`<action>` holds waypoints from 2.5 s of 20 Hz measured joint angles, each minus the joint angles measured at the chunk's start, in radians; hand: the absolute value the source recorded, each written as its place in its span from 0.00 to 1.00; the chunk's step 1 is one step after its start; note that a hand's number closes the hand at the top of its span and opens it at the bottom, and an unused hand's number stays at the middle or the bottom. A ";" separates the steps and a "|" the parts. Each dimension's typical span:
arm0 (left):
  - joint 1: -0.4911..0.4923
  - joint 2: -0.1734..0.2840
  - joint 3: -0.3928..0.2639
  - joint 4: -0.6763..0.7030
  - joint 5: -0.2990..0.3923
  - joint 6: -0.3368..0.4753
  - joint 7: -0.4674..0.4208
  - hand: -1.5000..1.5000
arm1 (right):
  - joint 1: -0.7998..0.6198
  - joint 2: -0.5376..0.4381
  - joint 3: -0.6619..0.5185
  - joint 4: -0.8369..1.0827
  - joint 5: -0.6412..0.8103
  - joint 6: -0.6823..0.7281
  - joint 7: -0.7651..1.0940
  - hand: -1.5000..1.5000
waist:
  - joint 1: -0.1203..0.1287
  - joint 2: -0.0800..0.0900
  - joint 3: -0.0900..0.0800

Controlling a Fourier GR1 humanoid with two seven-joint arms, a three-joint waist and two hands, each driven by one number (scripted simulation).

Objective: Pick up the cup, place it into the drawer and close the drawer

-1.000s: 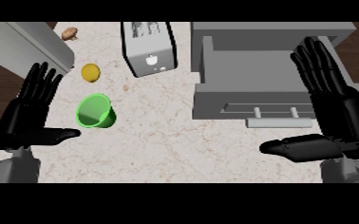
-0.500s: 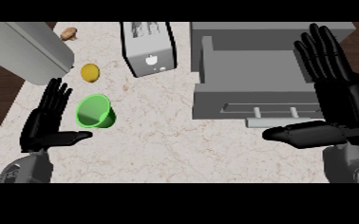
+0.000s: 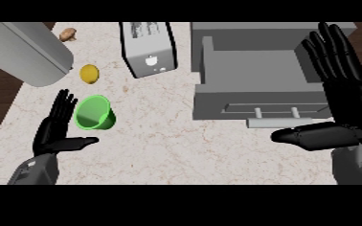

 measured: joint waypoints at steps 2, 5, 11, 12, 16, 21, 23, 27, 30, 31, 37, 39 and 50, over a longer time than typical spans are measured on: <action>-0.032 0.003 0.006 0.098 -0.018 0.006 -0.073 0.00 | -0.010 -0.007 -0.008 0.000 -0.010 0.006 0.009 0.00 | -0.004 0.002 -0.001; -0.074 0.027 0.015 0.208 -0.034 0.000 -0.142 0.00 | -0.018 -0.009 -0.009 -0.002 -0.013 0.008 0.021 0.00 | -0.006 0.003 -0.001; -0.106 0.027 0.021 0.323 -0.054 0.019 -0.224 0.00 | -0.007 0.008 0.004 -0.020 0.001 -0.004 0.020 0.00 | -0.013 0.005 -0.002; -0.112 0.026 0.022 0.334 -0.055 0.022 -0.230 0.00 | -0.010 0.007 0.002 -0.016 -0.004 0.000 0.022 0.00 | -0.014 0.006 -0.002; -0.133 0.018 0.024 0.361 -0.062 0.033 -0.249 0.00 | -0.020 -0.003 -0.006 -0.018 -0.020 0.011 0.034 0.00 | -0.018 0.008 -0.003; -0.158 0.018 0.021 0.380 -0.073 0.039 -0.260 0.00 | -0.048 -0.010 -0.012 -0.004 -0.023 0.012 0.048 0.00 | -0.021 0.010 -0.004; -0.165 0.009 0.020 0.383 -0.076 0.042 -0.267 0.00 | -0.061 -0.017 -0.016 0.002 -0.023 0.012 0.053 0.00 | -0.021 0.011 -0.004; -0.171 0.005 0.021 0.391 -0.077 0.028 -0.272 0.00 | -0.056 -0.014 -0.012 0.006 -0.014 0.014 0.042 0.00 | -0.024 0.012 -0.004; -0.172 -0.007 0.020 0.391 -0.075 0.001 -0.269 1.00 | -0.036 -0.019 -0.015 -0.011 -0.026 0.026 0.044 0.00 | -0.027 0.011 -0.004; -0.176 -0.010 0.020 0.389 -0.073 -0.015 -0.266 1.00 | -0.042 -0.021 -0.019 -0.003 -0.031 0.027 0.045 0.00 | -0.027 0.012 -0.004; -0.179 -0.031 0.016 0.337 -0.080 0.018 -0.315 1.00 | -0.052 -0.012 -0.008 0.012 -0.008 0.014 0.045 0.00 | -0.022 0.012 -0.004; -0.171 -0.034 0.016 0.322 -0.089 0.075 -0.345 1.00 | -0.063 -0.014 -0.009 0.022 -0.001 0.009 0.046 0.00 | -0.021 0.012 -0.004; -0.221 -0.109 0.068 0.248 -0.030 0.126 -0.397 1.00 | -0.025 -0.038 -0.050 0.014 -0.040 0.042 0.028 0.00 | -0.018 0.006 -0.002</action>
